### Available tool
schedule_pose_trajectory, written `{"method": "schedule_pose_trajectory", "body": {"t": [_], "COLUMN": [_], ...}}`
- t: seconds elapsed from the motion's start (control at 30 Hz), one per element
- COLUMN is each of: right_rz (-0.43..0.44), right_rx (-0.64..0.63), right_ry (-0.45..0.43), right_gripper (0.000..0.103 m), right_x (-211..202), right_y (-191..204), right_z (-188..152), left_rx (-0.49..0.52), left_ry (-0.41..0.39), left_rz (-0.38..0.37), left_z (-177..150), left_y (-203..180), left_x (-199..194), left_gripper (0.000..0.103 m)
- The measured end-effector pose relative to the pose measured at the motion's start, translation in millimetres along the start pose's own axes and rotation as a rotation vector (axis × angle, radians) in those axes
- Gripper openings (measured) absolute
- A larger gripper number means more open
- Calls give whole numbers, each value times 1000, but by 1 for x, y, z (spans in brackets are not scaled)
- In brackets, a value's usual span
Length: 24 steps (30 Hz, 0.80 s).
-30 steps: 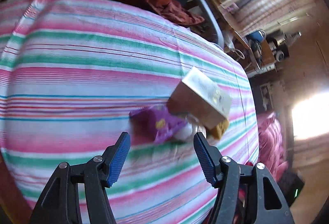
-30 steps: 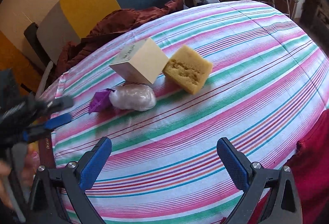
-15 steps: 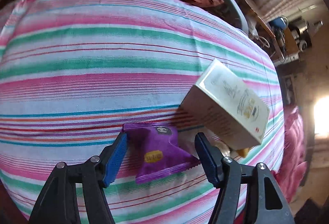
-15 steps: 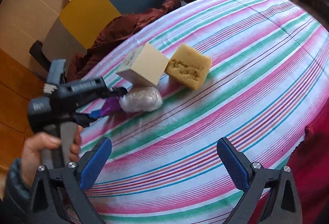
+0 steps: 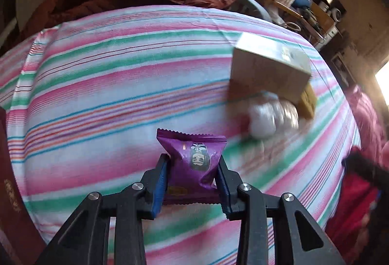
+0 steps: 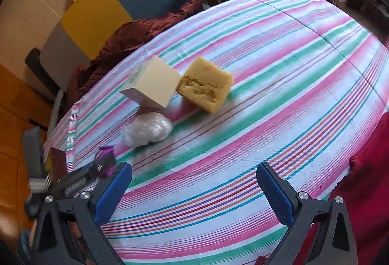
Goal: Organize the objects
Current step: 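Grasp the purple snack packet with the left tool and lift it, then grasp the cream box with the right tool while the left tool holds the purple packet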
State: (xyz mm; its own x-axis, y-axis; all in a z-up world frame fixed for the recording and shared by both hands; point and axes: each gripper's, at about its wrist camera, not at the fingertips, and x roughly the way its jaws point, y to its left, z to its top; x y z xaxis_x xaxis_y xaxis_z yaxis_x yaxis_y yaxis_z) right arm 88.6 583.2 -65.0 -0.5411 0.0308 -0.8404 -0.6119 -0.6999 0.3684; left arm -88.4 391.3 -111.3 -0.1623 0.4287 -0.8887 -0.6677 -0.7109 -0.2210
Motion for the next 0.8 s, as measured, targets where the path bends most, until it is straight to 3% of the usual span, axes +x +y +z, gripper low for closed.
{"method": "schedule_pose_trajectory", "body": {"t": [0.17,0.8], "right_rz": [-30,-66], "right_rx": [-12,-57], "right_ry": [16,58], "right_gripper": [103,103], "right_x": [8,27], "right_y": [0,5], "right_z": [0,-4], "left_rx": [53,24], "left_ry": [-44,-113], "left_rz": [22,-52], "left_z": [-11,-21], "left_y": [-4,6], "left_x": [-3,-6], "left_gripper": [36,36]}}
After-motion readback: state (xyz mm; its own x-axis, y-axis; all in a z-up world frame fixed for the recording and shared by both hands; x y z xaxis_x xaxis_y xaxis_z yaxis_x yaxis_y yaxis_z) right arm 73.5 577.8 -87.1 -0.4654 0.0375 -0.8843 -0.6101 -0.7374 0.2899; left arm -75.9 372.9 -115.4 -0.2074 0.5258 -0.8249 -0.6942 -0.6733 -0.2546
